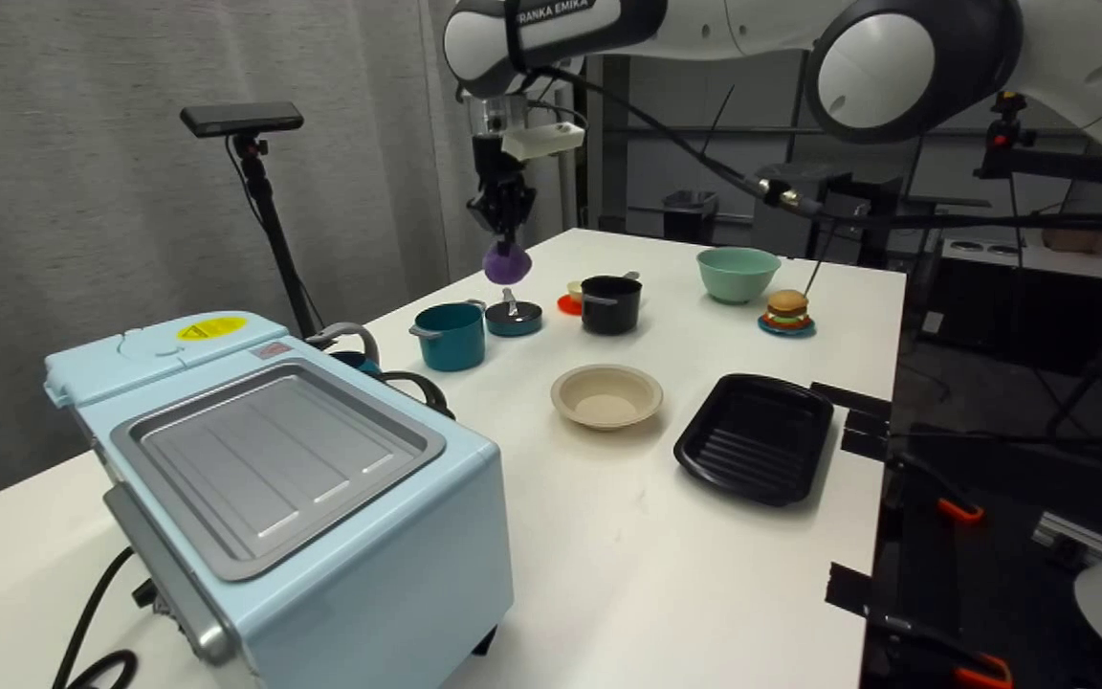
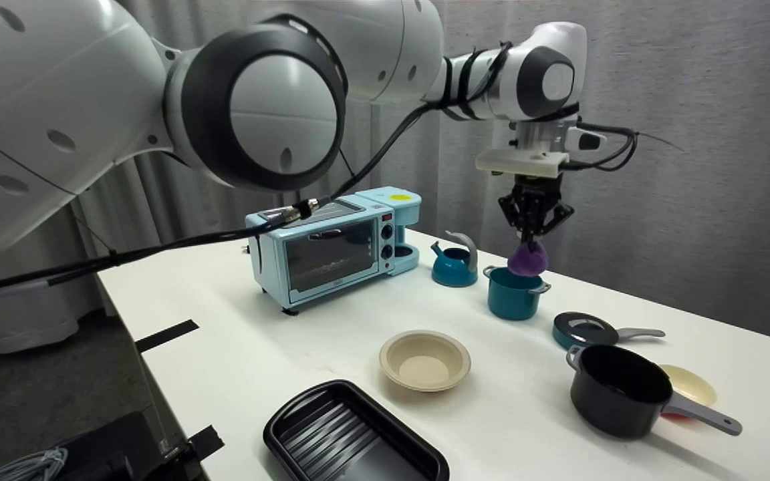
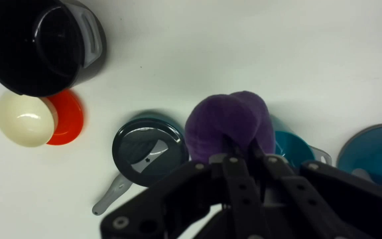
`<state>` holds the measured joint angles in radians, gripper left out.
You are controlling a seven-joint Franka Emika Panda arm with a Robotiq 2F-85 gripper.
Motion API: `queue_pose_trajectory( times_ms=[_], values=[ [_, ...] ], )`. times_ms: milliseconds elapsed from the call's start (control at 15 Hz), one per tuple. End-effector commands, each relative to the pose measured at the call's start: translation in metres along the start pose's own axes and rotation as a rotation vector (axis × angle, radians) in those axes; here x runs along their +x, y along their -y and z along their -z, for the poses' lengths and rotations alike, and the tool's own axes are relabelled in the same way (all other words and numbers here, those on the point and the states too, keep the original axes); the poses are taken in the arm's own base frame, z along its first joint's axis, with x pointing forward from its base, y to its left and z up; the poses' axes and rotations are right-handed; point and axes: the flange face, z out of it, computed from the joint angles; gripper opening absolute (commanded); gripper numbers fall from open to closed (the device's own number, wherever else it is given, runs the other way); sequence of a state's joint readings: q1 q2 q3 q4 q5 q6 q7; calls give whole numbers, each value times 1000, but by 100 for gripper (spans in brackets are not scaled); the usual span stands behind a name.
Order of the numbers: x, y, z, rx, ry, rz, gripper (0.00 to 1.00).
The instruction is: Move an object
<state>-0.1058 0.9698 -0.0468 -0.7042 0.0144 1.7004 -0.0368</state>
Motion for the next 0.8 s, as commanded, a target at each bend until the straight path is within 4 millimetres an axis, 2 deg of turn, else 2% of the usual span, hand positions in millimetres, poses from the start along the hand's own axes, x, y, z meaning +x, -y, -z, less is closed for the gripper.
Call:
queue_pose_trajectory(
  times_ms=[0, 200, 400, 733],
  values=[
    [-19, 7, 22, 71, 83, 85, 2],
    [-36, 14, 9, 80, 184, 128, 2],
    [-57, 24, -13, 78, 255, 178, 2],
    [-99, 23, -38, 78, 377, 287, 2]
  ],
)
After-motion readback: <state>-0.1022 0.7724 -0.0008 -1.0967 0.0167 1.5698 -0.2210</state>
